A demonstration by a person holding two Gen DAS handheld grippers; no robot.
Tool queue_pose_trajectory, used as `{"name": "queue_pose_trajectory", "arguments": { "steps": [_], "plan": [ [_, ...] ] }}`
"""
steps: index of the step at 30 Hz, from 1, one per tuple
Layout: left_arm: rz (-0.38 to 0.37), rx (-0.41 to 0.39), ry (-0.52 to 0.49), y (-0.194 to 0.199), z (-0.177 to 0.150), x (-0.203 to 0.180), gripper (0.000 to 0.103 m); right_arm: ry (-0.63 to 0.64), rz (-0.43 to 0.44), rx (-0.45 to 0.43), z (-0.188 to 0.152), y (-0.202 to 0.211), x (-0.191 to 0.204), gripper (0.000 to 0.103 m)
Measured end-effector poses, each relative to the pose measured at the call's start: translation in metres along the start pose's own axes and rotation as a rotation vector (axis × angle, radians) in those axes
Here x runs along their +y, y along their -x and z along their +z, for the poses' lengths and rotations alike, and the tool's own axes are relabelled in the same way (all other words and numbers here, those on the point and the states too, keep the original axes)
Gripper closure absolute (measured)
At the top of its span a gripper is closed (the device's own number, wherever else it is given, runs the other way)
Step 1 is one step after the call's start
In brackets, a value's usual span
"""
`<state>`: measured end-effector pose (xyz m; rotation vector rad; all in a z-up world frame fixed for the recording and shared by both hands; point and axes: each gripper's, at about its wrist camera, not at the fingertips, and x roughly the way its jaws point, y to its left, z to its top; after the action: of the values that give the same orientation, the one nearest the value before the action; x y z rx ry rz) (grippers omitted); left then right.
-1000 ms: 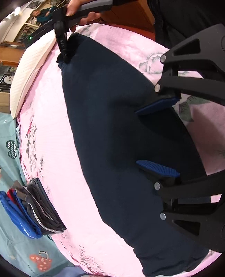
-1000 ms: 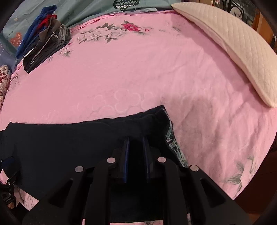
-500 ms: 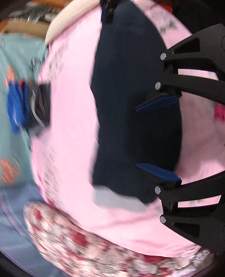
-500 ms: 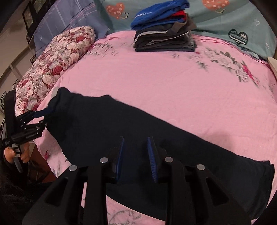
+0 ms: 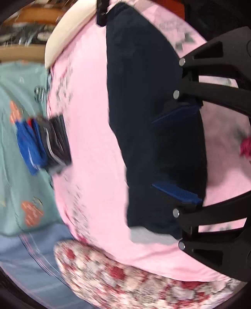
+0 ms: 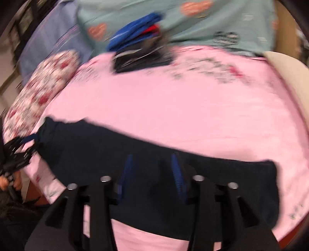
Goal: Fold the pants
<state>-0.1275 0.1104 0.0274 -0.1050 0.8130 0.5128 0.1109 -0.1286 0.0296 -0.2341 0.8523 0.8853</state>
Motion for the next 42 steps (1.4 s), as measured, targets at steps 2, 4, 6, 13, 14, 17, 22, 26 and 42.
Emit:
{"name": "queue_pose_trajectory", "arguments": {
  "steps": [2, 4, 6, 13, 14, 17, 22, 26, 42],
  "plan": [
    [-0.062, -0.013, -0.053, -0.003, 0.012, -0.028, 0.036, -0.063, -0.126, -0.022, 0.001, 0.018, -0.05, 0.055],
    [-0.115, 0.002, -0.075, -0.013, 0.022, -0.05, 0.036, -0.117, -0.202, 0.006, -0.002, 0.026, -0.099, 0.048],
    [-0.176, 0.013, -0.095, -0.024, 0.032, -0.07, 0.036, -0.169, -0.215, 0.038, -0.009, 0.028, -0.14, 0.042],
    [-0.189, 0.057, -0.117, -0.062, 0.044, -0.104, 0.036, -0.171, -0.126, 0.097, -0.014, -0.004, -0.183, 0.042],
    [-0.192, 0.068, -0.112, -0.068, 0.045, -0.105, 0.036, -0.172, -0.108, 0.109, -0.014, -0.012, -0.184, 0.042],
    [-0.179, 0.094, -0.1, -0.08, 0.044, -0.104, 0.036, -0.16, -0.038, 0.134, -0.016, -0.028, -0.186, 0.042],
    [-0.162, 0.125, -0.086, -0.088, 0.041, -0.098, 0.036, -0.085, -0.021, 0.168, -0.023, -0.05, -0.171, 0.08],
    [-0.164, 0.135, -0.079, -0.094, 0.043, -0.097, 0.036, -0.043, -0.013, 0.17, -0.011, -0.045, -0.163, 0.089],
    [-0.114, 0.105, 0.034, -0.129, 0.077, -0.098, 0.033, -0.086, -0.006, 0.043, 0.098, -0.035, -0.191, 0.091]
  ]
}}
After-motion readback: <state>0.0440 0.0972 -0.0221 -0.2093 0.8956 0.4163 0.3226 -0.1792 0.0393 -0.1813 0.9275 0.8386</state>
